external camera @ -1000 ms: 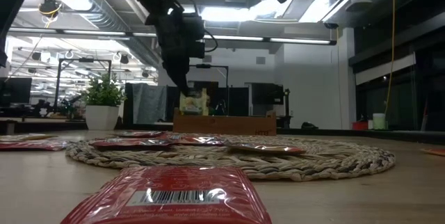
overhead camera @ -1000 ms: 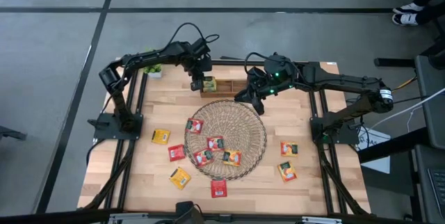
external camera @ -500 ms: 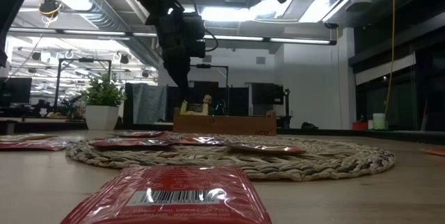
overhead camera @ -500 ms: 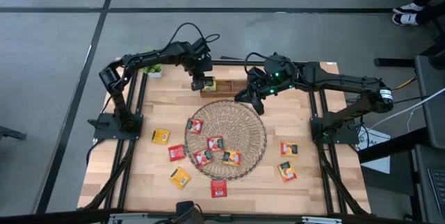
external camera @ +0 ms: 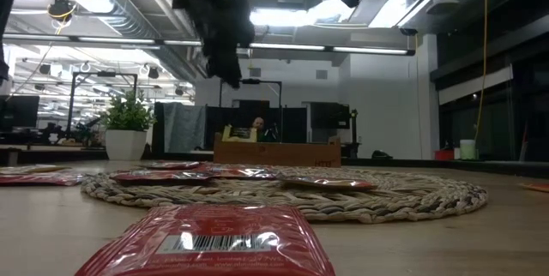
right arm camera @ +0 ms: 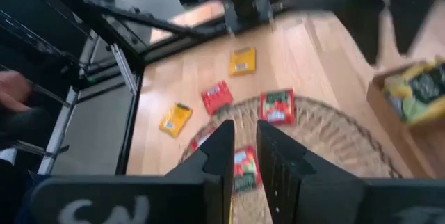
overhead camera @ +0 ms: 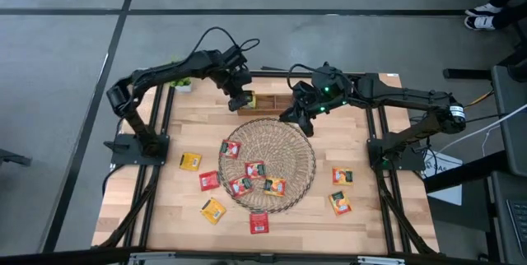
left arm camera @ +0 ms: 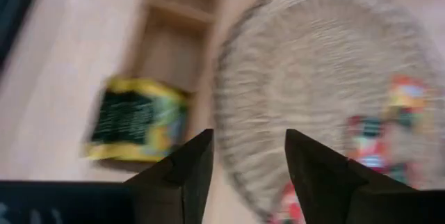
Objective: Pick & Place Tea
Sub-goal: Put the orange tea bag into the middle of the wooden organizer
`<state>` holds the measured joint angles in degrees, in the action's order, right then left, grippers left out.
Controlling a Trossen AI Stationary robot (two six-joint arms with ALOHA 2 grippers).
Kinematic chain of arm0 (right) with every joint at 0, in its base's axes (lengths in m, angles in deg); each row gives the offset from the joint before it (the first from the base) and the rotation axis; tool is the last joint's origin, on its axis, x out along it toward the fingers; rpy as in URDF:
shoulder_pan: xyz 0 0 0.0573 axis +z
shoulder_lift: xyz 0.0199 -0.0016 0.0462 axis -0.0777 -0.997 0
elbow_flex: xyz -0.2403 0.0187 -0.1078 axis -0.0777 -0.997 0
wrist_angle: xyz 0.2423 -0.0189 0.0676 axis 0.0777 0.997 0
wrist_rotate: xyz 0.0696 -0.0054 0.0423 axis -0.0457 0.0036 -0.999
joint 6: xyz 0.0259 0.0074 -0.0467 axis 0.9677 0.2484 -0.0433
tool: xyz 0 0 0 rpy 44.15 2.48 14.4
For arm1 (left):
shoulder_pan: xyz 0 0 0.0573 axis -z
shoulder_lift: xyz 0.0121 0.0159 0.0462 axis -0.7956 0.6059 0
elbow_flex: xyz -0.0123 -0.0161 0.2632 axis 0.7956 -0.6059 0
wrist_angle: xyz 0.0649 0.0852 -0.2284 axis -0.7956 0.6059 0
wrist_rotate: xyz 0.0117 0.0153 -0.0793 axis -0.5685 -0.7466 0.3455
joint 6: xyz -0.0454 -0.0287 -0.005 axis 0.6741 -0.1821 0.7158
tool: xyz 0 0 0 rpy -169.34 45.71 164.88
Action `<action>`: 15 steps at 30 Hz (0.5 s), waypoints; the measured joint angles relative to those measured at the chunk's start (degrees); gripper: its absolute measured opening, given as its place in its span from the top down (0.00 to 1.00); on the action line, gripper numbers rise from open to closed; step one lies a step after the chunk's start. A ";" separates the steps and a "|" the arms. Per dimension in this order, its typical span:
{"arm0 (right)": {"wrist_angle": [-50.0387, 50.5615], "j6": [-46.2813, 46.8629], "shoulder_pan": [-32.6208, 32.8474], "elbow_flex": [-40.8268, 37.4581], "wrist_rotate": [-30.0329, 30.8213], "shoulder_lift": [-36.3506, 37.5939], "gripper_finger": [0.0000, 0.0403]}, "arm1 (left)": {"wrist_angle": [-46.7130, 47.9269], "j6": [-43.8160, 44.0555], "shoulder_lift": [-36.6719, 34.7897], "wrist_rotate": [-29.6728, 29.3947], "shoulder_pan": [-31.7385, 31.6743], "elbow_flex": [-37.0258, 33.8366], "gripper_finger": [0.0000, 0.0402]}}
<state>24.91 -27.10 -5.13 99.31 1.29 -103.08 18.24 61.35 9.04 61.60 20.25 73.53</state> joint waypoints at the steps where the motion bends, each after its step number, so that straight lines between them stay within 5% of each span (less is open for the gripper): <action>1: 1.12 -0.02 0.18 -0.01 0.00 0.00 0.84 | 0.04 1.04 -1.19 0.83 1.19 0.02 0.56; 15: 12.69 5.79 3.04 -0.04 -1.41 -0.35 0.81 | -2.21 13.27 -14.45 -6.14 17.35 0.00 0.57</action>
<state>37.59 -21.31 -2.08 99.28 -0.12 -103.43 16.03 74.62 -5.41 55.46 37.60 73.53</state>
